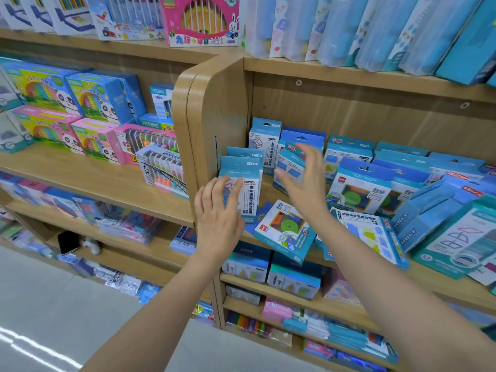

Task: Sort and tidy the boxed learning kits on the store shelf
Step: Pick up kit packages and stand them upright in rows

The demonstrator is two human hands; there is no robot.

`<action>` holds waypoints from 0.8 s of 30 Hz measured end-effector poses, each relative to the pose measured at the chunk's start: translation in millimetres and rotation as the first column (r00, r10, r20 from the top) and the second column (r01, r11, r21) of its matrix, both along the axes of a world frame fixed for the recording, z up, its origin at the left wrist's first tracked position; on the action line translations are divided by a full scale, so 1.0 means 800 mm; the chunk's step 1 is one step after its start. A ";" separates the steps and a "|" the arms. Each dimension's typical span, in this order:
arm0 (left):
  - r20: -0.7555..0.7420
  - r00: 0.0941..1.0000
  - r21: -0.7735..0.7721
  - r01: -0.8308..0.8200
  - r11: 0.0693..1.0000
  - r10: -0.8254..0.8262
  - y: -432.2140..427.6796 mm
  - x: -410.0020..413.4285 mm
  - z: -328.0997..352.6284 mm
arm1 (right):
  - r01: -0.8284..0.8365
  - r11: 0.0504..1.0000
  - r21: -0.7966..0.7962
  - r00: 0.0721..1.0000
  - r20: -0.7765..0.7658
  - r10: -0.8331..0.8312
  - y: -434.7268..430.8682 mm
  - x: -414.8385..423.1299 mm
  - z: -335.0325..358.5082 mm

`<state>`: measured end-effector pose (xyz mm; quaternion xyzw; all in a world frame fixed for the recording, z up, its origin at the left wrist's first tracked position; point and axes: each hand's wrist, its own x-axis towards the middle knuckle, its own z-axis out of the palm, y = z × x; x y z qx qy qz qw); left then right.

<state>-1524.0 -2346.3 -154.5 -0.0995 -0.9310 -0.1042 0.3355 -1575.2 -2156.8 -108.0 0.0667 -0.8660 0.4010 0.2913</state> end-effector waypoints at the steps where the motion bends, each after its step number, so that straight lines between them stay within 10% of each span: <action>1: -0.012 1.000 0.026 -0.011 1.000 0.011 -0.004 0.003 -0.001 | -0.137 0.985 -0.106 0.983 0.105 0.148 -0.013 0.008 -0.001; 5: -0.015 1.000 0.100 -0.023 0.995 0.025 -0.021 0.013 0.000 | -0.253 0.963 -0.089 0.886 0.378 0.268 -0.050 0.005 -0.027; 16: 0.031 0.996 -0.026 0.084 0.996 -0.083 -0.061 -0.002 0.013 | -0.001 0.993 -0.117 0.952 0.303 0.037 -0.071 -0.025 -0.041; 20: -0.017 0.929 -0.043 0.370 0.928 -0.371 -0.059 -0.006 0.013 | 0.131 0.987 -0.097 0.957 0.274 -0.100 -0.070 -0.042 -0.043; 24: 0.226 0.825 0.197 0.482 0.854 -0.518 -0.032 -0.011 0.014 | 0.133 0.990 -0.053 0.955 0.275 -0.114 -0.063 -0.048 -0.045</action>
